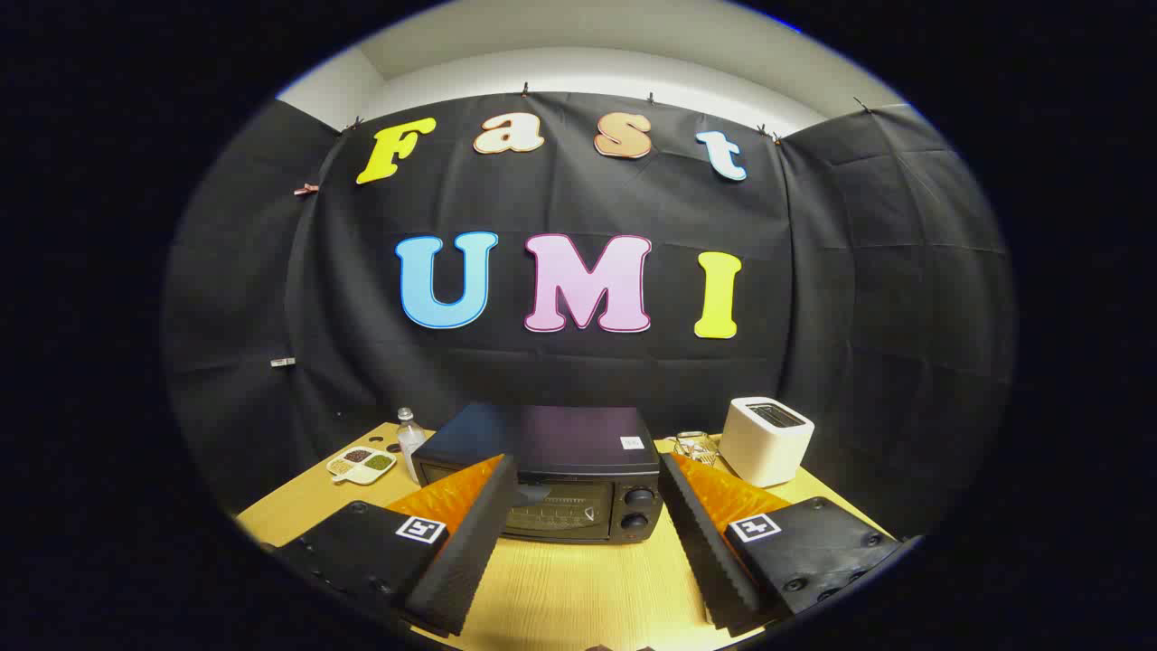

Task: Open the toaster oven, put the food inside, and close the toaster oven door.

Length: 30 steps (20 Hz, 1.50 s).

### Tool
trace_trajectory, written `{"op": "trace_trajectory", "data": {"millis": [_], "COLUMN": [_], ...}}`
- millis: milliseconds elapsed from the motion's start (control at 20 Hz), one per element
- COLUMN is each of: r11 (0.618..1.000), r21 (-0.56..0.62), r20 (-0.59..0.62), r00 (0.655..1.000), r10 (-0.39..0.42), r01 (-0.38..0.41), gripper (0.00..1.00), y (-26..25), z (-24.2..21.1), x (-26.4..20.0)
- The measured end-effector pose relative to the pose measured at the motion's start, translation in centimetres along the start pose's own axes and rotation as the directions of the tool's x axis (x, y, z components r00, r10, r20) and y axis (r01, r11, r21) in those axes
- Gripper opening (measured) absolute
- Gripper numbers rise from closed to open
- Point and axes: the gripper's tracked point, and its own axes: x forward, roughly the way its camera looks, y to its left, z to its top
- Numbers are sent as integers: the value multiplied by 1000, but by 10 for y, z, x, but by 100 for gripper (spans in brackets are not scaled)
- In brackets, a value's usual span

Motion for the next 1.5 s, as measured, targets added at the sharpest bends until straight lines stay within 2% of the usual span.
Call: {"op": "trace_trajectory", "data": {"millis": [450, 800, 1500], "r11": [1000, 1000, 1000], "r21": [-3, 0, 0], "r20": [36, 16, -24], "r00": [999, 999, 1000], "r10": [-21, -30, 9], "r01": [21, 30, -9], "gripper": [98, 98, 98], "y": [-7, -9, 31], "z": [16, 6, 9], "x": [-8, -8, 24]}}
